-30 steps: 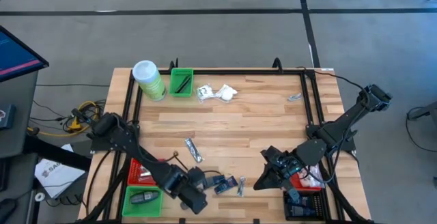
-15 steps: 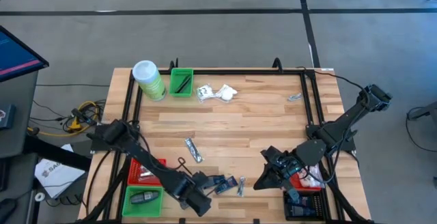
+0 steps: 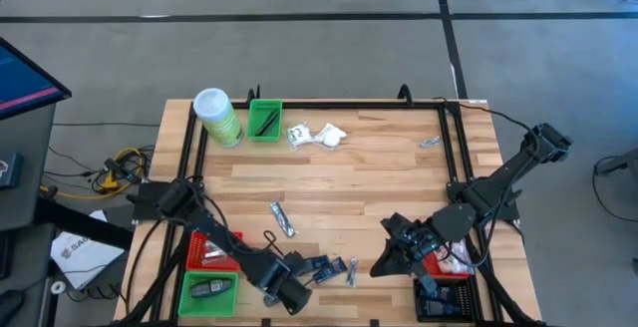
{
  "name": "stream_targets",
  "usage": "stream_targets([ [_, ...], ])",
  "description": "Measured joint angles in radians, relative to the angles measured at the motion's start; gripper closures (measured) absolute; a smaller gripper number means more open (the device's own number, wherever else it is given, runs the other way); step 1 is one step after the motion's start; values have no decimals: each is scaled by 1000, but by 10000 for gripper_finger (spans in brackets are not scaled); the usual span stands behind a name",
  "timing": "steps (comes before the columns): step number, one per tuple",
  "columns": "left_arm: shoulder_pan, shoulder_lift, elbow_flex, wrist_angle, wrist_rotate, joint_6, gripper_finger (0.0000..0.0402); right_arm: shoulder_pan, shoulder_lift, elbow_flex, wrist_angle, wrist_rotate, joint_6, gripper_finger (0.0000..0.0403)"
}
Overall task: Pick & Place Travel size toiletries
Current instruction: Put the deodorant into the bottom green bin
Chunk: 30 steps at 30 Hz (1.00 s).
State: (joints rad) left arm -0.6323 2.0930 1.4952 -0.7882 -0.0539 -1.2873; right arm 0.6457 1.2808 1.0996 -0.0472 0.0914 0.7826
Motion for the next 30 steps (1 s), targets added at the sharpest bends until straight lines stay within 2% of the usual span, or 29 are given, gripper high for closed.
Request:
stream_targets([
  [7, 12, 6, 0, -3, 0, 27, 112, 0, 0, 0, 0, 0, 3, 403],
  [14, 17, 6, 0, -16, 26, 45, 206, 0, 0, 0, 0, 0, 3, 403],
  [22, 13, -18, 0, -74, 57, 61, 210, 0, 0, 0, 0, 0, 3, 403],
  [30, 13, -148, 0, -227, 19, 58, 210, -2, 0, 0, 0, 3, -6, 403],
])
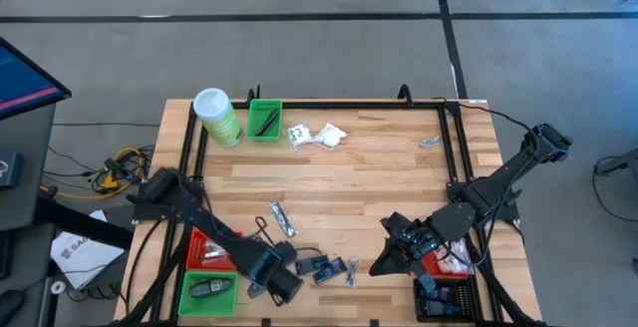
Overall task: Pick & Place Travel size toiletries
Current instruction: Put the deodorant into the bottom green bin
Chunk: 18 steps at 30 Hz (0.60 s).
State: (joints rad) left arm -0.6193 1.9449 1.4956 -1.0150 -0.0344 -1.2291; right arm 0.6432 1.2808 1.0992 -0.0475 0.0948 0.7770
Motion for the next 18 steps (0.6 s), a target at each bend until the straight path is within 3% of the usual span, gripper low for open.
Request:
stream_targets([
  [10, -56, -187, 0, -192, -18, -85, 210, -7, 0, 0, 3, 0, -8, 403],
  [18, -197, -225, 0, -254, -20, -218, 210, -29, 0, 0, 38, 6, -10, 403],
])
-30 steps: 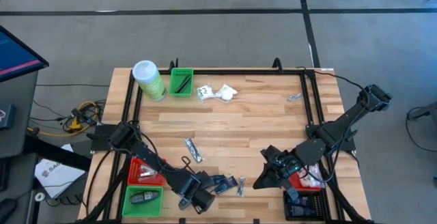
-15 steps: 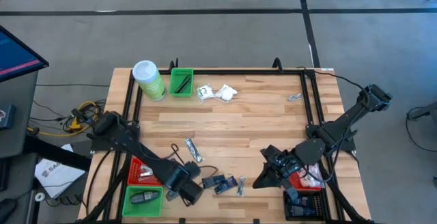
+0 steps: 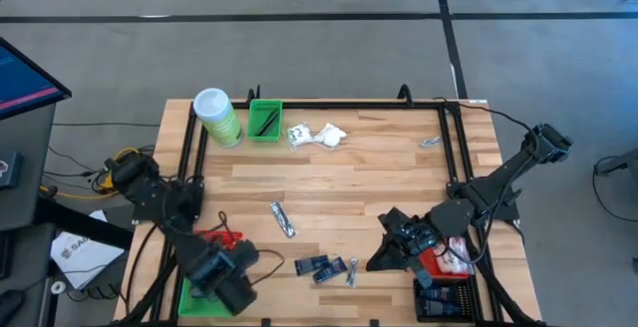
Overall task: Pick & Place Travel size toiletries
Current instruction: Put the deodorant into the bottom green bin
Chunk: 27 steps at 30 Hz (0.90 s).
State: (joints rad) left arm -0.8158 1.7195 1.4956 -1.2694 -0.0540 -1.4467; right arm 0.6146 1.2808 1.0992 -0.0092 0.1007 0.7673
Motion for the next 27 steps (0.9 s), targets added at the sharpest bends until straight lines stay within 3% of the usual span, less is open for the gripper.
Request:
stream_targets([
  [14, -189, 0, -53, -46, -66, -80, 210, -112, 0, 0, 77, 106, 19, 403],
  [22, -261, 1, -177, 84, -70, -80, 210, -120, 0, 0, 77, 238, 39, 403],
  [27, -269, 2, -220, 121, -83, -71, 210, -120, 0, 0, 78, 266, 56, 403],
])
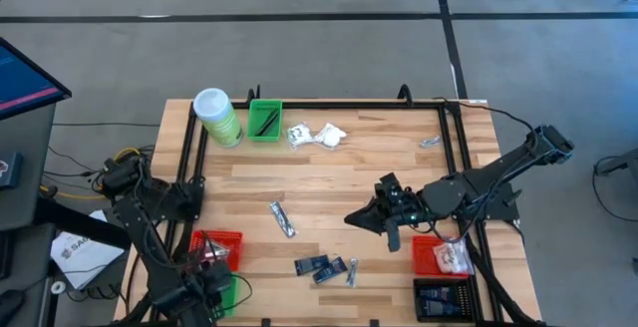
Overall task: Pick & Place Travel size toiletries
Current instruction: Put the deodorant into the bottom green bin
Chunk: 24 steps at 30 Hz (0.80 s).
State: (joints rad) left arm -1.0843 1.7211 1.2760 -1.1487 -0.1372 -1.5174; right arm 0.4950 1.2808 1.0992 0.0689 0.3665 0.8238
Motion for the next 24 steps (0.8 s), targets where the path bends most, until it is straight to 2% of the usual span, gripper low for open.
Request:
stream_targets([
  [9, 6, 0, -65, 134, -31, 20, 210, 0, 0, 0, 0, 5, 7, 403],
  [20, 5, 0, -80, 168, -24, 73, 210, 2, 0, 0, 0, 25, 7, 403],
  [24, 5, 0, -80, 170, -24, 73, 179, 2, 0, 0, -1, 25, 7, 403],
])
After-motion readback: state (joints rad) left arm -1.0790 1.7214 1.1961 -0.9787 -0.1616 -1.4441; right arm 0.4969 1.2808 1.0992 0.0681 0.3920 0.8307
